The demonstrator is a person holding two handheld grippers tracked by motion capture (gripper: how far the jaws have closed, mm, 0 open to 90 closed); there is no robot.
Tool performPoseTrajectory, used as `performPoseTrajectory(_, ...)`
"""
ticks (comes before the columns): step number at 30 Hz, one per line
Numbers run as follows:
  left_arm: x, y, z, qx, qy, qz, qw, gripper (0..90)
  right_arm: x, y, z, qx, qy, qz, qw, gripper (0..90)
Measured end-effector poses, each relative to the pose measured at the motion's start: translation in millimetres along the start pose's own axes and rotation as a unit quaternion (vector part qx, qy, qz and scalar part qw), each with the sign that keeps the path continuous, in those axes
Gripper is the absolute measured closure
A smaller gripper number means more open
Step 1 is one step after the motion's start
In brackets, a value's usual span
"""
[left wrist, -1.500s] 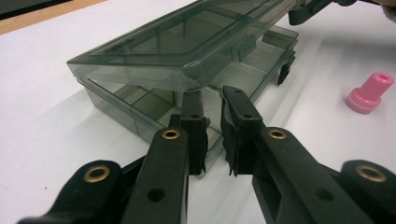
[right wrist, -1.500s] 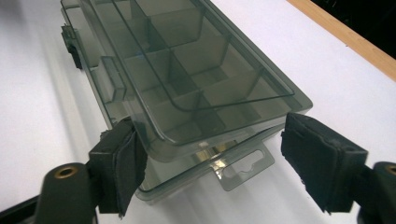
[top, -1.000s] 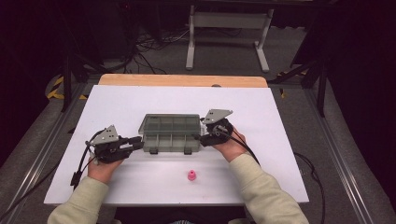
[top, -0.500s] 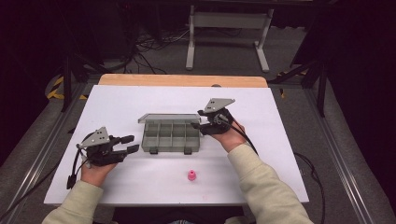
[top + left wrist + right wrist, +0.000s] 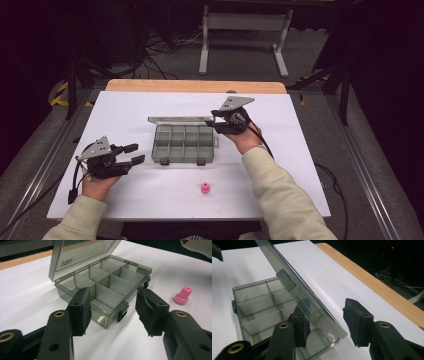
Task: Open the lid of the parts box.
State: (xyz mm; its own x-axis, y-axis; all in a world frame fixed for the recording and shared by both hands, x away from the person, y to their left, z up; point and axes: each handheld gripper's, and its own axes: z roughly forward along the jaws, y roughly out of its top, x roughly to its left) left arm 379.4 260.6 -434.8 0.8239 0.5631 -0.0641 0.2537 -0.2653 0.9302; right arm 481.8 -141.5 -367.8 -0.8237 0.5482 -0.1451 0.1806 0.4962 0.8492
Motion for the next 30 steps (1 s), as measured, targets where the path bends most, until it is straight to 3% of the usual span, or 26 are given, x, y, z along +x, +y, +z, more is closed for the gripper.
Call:
performPoseTrajectory(7, -0.2, -0.6, -0.3, -0.001, 0.007, 0.004, 1.0000, 39.4, -8.4, -1.2, 5.5, -0.014, -0.013, 0.012, 0.9997, 62.0)
performPoseTrajectory(22, -3.6, -7.6, -7.6, -0.001, 0.019, 0.002, 0.9998, 36.1, -27.8, -10.2, 23.1, -0.027, -0.030, 0.047, 0.9980, 63.3)
performPoseTrajectory(30, -4.8, -14.1, -16.7, -0.001, 0.029, -0.006, 0.9996, 35.5, -35.1, -8.6, 31.5, -0.028, -0.033, 0.050, 0.9978, 64.7)
